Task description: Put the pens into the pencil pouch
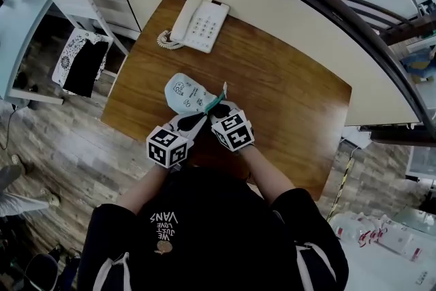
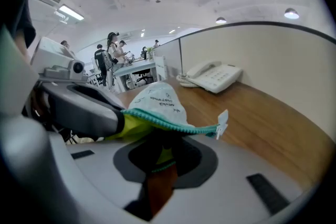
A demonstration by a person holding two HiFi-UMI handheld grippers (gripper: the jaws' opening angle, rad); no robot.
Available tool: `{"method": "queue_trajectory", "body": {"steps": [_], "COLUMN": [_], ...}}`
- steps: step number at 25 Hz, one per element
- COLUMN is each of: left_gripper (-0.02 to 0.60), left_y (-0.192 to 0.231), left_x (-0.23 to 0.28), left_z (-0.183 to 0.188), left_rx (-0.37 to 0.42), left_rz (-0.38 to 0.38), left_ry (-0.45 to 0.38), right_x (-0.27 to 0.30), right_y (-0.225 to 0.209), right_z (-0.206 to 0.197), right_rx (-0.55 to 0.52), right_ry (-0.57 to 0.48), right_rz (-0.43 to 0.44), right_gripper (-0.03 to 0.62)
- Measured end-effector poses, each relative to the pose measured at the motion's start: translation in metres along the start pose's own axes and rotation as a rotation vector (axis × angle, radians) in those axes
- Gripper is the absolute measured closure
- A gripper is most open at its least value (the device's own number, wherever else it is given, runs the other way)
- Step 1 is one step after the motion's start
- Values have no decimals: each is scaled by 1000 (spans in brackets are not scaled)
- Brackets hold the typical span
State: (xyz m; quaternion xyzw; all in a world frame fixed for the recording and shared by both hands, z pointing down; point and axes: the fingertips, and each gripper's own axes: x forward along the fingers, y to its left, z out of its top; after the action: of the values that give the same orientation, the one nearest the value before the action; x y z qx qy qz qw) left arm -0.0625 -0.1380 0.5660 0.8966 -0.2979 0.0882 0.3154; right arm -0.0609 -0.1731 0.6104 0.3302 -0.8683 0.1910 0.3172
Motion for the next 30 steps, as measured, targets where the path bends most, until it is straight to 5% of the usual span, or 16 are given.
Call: {"method": "queue_trajectory", "body": {"steps": [15, 30], "left_gripper": [554, 549], "left_y": [15, 20], "left_x": [11, 23], "left_z": [-4, -26], "left_rx": [-30, -29], "left_rz": [0, 140], "left_ry": [27, 65], "right_x": [-27, -95], "right_y": [-17, -41], "right_z": [-17, -36], "right_rx": [113, 223], "right_ry": [-45, -122], "right_rz": [-77, -130], "right_gripper": [500, 500]}}
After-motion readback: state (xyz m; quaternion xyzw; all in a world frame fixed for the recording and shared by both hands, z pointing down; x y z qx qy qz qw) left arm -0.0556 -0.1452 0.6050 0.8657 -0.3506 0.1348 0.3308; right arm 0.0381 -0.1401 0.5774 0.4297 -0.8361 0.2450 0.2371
